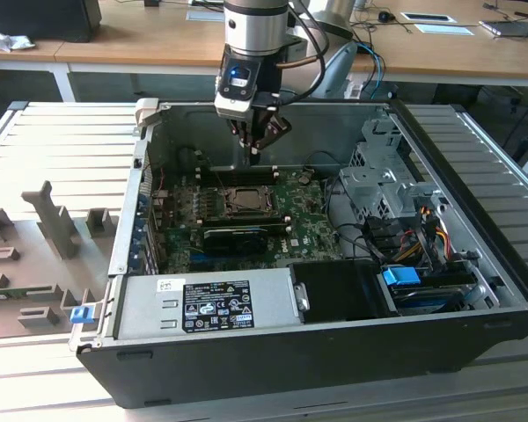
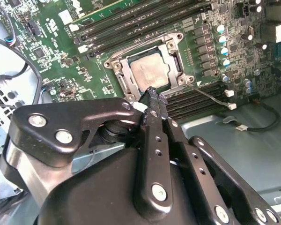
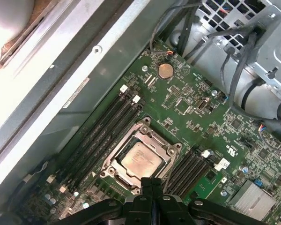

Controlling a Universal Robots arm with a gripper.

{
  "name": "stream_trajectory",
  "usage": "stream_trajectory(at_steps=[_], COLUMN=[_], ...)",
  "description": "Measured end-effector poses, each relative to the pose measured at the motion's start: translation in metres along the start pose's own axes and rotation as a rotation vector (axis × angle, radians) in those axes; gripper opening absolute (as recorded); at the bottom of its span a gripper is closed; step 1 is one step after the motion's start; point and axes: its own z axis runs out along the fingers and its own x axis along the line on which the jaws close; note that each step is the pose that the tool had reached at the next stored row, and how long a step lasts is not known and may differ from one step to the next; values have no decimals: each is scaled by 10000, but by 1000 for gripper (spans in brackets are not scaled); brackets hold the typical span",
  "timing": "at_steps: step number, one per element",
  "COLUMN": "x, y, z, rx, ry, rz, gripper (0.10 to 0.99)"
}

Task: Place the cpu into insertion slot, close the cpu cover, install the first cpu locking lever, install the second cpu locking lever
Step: 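Install the first cpu locking lever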

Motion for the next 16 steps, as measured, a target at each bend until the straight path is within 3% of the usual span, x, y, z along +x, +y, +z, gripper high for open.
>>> stream_trajectory(at_steps=[12,16], x=[0,0], y=[0,0], z=[0,5], rx=[-53,-109], ry=[-10,-21], rz=[-1183,-2379], gripper=[106,106])
